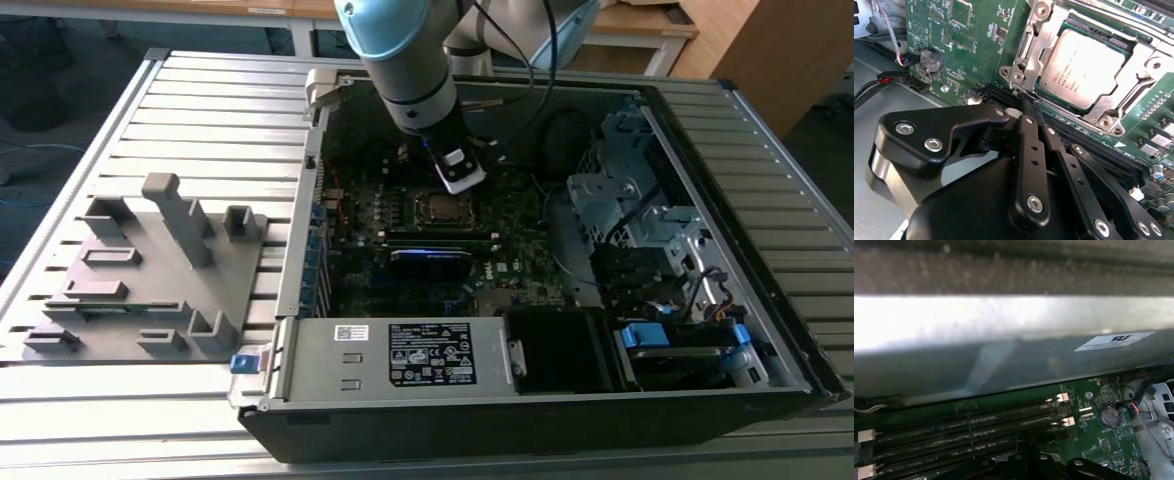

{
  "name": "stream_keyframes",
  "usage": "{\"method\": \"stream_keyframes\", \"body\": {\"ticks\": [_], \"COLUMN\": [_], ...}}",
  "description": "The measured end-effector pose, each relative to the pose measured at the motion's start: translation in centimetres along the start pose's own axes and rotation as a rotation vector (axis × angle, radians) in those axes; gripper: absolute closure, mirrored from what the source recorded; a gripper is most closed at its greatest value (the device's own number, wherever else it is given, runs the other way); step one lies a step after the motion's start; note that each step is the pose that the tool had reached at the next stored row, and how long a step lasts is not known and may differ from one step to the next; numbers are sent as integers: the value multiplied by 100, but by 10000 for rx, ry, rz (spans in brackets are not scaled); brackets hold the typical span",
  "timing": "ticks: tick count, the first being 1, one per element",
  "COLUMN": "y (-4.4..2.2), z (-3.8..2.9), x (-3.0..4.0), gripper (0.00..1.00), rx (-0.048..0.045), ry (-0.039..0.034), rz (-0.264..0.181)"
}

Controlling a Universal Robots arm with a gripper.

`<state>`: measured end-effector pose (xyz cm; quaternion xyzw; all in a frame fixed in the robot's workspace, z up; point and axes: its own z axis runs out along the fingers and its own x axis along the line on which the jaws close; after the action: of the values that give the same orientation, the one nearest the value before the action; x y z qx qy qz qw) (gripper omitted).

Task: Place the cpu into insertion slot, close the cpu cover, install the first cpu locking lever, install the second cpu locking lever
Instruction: 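Install the first cpu locking lever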

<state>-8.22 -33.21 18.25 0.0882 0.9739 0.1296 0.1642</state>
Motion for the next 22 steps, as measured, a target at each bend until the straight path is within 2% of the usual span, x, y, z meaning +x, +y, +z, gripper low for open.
{"method": "stream_keyframes", "body": {"ticks": [22], "y": [-35], "z": [-10], "x": [-9], "gripper": [90], "rx": [-7], "ry": [3], "rz": [3]}}
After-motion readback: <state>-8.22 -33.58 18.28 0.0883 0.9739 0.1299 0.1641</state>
